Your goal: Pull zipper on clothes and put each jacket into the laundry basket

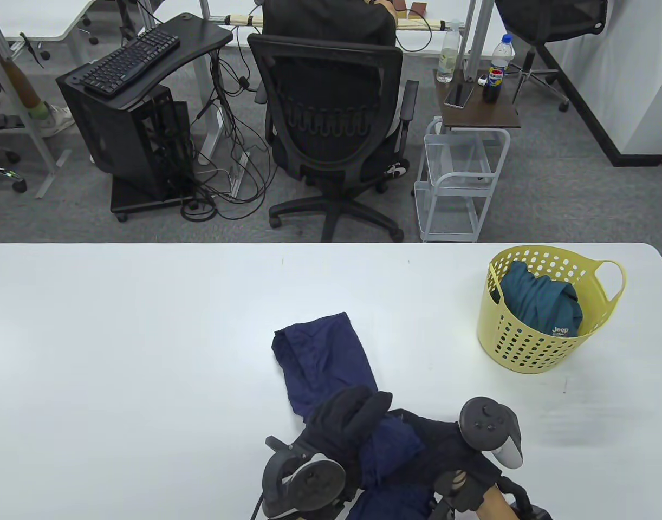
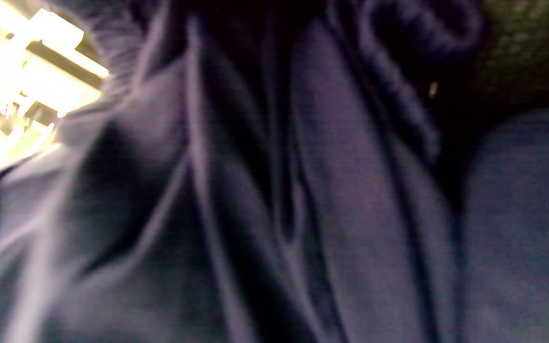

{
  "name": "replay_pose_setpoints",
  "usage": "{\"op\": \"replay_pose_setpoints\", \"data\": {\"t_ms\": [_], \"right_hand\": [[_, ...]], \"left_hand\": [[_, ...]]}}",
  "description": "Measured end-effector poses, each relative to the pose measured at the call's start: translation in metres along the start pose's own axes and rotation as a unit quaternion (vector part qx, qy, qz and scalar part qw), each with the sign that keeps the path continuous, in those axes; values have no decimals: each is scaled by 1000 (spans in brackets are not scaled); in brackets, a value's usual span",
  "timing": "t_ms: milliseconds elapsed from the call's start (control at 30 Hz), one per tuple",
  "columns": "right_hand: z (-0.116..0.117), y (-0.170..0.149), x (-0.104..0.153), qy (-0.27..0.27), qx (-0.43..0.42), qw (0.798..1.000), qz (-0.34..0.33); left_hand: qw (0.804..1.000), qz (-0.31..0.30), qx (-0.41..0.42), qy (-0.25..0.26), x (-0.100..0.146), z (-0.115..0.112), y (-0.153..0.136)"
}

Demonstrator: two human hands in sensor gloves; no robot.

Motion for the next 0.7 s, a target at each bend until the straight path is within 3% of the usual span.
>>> {"op": "replay_pose_setpoints", "data": {"t_ms": [100, 200, 267, 400, 467, 533, 633, 700], "right_hand": [[-15, -12, 2, -9, -48, 999, 23], [-32, -21, 7, 6, -140, 990, 3], [-40, -14, 11, 31, -180, 983, -34], [-48, 11, 19, 56, -209, 965, -146], [-49, 19, 21, 76, -246, 948, -187], [-51, 21, 23, 86, -276, 935, -206], [-65, 15, 25, 4, -319, 925, -204], [-77, 7, 29, -51, -332, 922, -191]], "left_hand": [[999, 38, 25, -25, 0, 5, -21], [988, 81, 112, -71, 3, 5, -51], [973, 78, 177, -125, 1, -9, -65], [909, 60, 289, -293, 2, -52, -65], [902, 51, 273, -330, 1, -65, -59], [908, 52, 257, -327, 0, -71, -53], [908, 51, 257, -328, -1, -80, -45], [883, 52, 326, -333, 0, -87, -42]]}}
Point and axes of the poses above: the tracker on the back of each hand, its own y axis roughly to the thumb side, its own x axis roughly from the fingertips to the wrist, z = x × y, the point moved 2 cm from there along -x, roughly from the wrist to the fingertips, and after that the axes turned 1 degree about -x, right-handed, at the moved point
